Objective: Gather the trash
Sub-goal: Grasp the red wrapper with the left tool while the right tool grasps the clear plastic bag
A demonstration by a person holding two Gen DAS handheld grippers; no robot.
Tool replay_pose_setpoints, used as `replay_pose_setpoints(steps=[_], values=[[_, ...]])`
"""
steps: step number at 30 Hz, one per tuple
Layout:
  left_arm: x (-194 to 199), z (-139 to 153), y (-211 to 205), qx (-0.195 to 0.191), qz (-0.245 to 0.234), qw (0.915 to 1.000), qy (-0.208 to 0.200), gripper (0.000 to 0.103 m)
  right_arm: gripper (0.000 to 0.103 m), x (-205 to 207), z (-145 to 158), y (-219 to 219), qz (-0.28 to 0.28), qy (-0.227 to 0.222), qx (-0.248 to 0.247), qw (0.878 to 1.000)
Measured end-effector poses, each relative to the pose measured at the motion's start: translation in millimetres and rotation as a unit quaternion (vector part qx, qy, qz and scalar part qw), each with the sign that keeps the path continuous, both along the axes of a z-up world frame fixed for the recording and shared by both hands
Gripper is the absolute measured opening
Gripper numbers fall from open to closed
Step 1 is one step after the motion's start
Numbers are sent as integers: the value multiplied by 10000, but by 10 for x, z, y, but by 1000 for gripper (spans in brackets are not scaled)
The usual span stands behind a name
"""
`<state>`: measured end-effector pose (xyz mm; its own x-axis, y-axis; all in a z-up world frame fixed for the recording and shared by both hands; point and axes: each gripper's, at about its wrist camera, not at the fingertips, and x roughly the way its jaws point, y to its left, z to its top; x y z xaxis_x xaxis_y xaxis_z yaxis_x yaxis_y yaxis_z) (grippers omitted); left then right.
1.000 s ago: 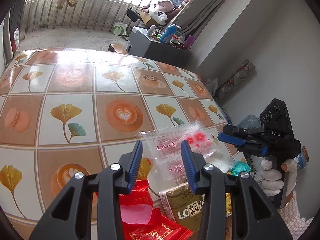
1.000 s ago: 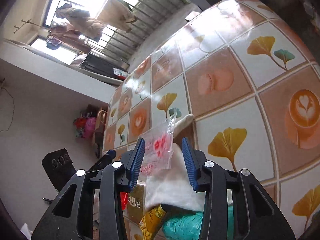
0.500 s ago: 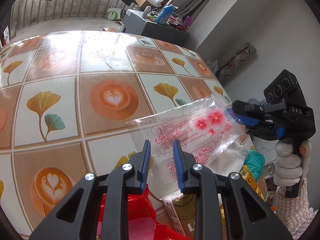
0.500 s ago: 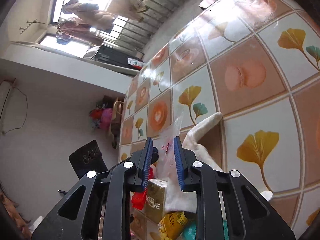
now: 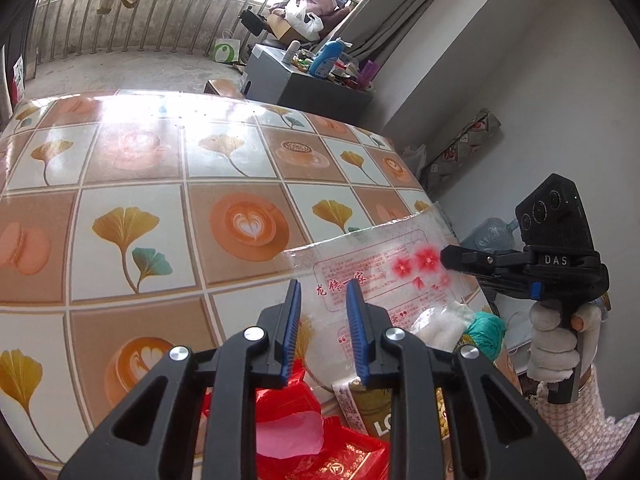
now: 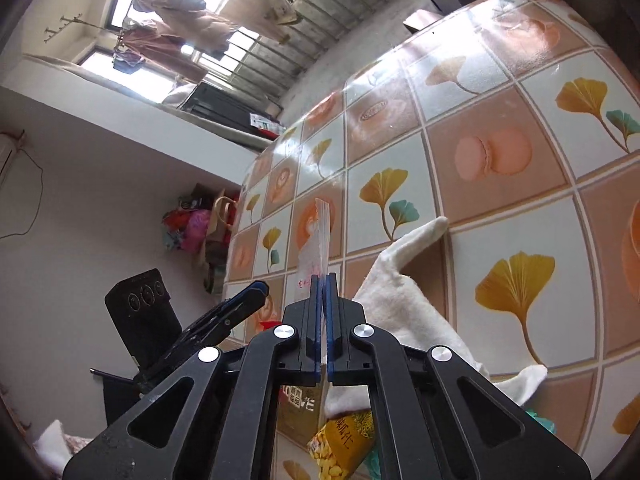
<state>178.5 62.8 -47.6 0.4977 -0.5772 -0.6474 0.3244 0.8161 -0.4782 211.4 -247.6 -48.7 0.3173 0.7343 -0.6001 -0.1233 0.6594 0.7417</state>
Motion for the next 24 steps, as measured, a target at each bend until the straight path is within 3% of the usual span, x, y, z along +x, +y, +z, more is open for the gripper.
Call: replay_pose_setpoints(steps=[3, 5, 10, 14, 19, 24], values=[[-123, 90, 177, -36, 25, 10000, -13, 23, 0, -39, 45, -15, -14, -91, 156, 9998], [-209, 111, 271, 12, 25, 10000, 53, 32, 0, -62, 57, -17, -26, -134, 199, 9997], [-405, 74, 404, 238, 64, 9995, 179, 37, 0, -65, 33, 14, -137, -161, 142, 9997], [-479, -37, 467, 271, 185, 9983, 487, 37, 0, -106, 25, -35, -231, -192, 198, 9994], [-539, -81, 441, 194, 155, 9983, 521, 37, 0, -162, 4, -77, -326, -178, 242, 9990], [-496, -173, 358, 478, 269, 9967, 605, 37, 0, -207, 3, -104, -338, -206, 274, 9988]])
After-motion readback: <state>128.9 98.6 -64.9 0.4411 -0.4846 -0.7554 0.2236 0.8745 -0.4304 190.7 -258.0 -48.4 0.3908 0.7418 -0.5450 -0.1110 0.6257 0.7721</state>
